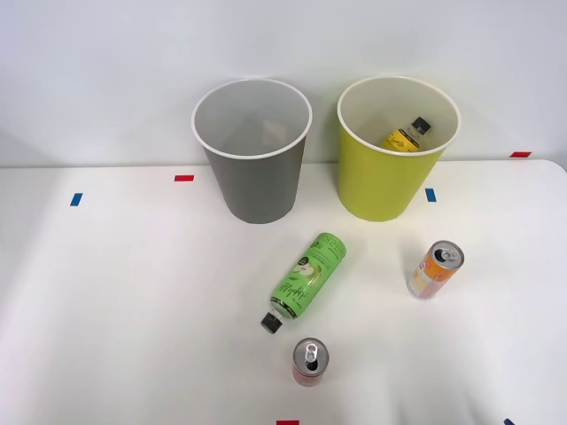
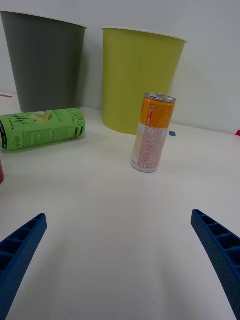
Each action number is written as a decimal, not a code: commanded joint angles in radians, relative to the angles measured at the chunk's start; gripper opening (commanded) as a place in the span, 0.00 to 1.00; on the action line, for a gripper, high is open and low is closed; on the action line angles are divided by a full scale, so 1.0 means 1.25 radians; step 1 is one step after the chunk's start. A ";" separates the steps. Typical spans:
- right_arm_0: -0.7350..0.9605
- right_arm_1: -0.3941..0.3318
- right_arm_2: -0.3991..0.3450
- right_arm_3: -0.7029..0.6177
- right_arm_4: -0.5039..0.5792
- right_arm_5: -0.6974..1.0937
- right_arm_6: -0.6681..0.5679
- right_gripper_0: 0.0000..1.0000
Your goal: Put cans in the gray bin, plastic bottles in the light green bin
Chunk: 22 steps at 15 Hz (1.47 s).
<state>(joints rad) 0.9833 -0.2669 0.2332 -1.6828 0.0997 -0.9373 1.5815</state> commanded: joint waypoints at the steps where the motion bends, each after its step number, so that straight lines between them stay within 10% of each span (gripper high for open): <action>1: 0.000 0.000 0.000 0.000 0.000 0.000 0.000 1.00; 22: 0.000 0.000 0.000 0.000 0.000 0.000 0.000 1.00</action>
<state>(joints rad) 0.9833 -0.2669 0.2332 -1.6828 0.0997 -0.9373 1.5815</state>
